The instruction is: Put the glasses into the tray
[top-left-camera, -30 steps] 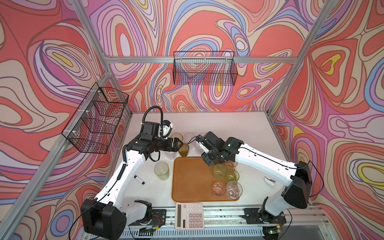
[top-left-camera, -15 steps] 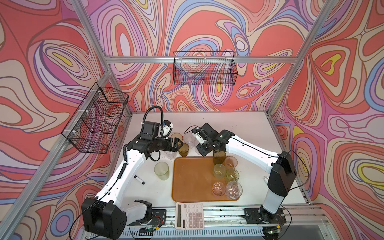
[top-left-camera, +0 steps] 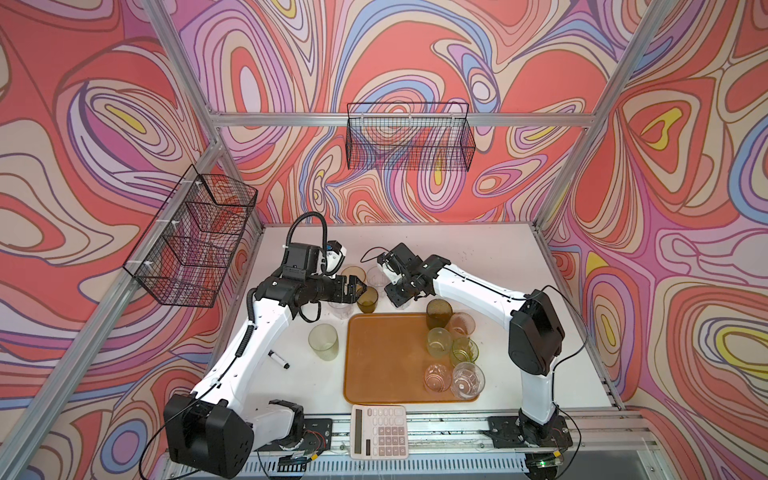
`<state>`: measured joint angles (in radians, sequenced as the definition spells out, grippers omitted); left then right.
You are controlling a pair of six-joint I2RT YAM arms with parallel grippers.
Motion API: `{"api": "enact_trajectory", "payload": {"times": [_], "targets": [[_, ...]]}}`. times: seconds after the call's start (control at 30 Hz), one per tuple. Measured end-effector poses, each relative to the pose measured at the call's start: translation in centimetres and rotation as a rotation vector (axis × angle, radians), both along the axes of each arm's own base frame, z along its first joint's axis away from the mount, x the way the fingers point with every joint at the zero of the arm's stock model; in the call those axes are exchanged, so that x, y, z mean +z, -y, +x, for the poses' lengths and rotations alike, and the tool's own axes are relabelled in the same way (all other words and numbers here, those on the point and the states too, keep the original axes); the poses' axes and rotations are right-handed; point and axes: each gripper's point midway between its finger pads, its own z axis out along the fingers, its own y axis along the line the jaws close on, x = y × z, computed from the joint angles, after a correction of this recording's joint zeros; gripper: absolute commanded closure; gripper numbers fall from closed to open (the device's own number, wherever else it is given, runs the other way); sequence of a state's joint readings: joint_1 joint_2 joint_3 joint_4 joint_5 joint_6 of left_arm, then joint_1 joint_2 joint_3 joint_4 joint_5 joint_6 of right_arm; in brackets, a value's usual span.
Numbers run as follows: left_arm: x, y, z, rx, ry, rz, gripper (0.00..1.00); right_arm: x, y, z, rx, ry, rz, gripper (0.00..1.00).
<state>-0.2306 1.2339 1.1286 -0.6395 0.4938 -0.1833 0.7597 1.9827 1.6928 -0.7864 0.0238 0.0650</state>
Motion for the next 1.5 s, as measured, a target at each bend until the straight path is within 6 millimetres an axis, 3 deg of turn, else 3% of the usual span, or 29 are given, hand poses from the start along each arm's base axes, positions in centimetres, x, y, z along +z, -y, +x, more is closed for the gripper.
{"api": "enact_trajectory", "payload": {"times": [0.7, 0.93, 1.5], "targets": [[0.0, 0.1, 0.0, -0.003, -0.001, -0.003, 0.13, -1.7, -0.8, 2.1, -0.018, -0.005, -0.009, 0.64], [0.0, 0.0, 0.0, -0.002, -0.001, -0.002, 0.13, -3.0, -0.6, 2.2, -0.022, -0.024, -0.028, 0.69], [0.0, 0.0, 0.0, -0.002, -0.001, -0.002, 0.13, -3.1, -0.5, 2.2, -0.022, -0.026, -0.031, 0.84]]}}
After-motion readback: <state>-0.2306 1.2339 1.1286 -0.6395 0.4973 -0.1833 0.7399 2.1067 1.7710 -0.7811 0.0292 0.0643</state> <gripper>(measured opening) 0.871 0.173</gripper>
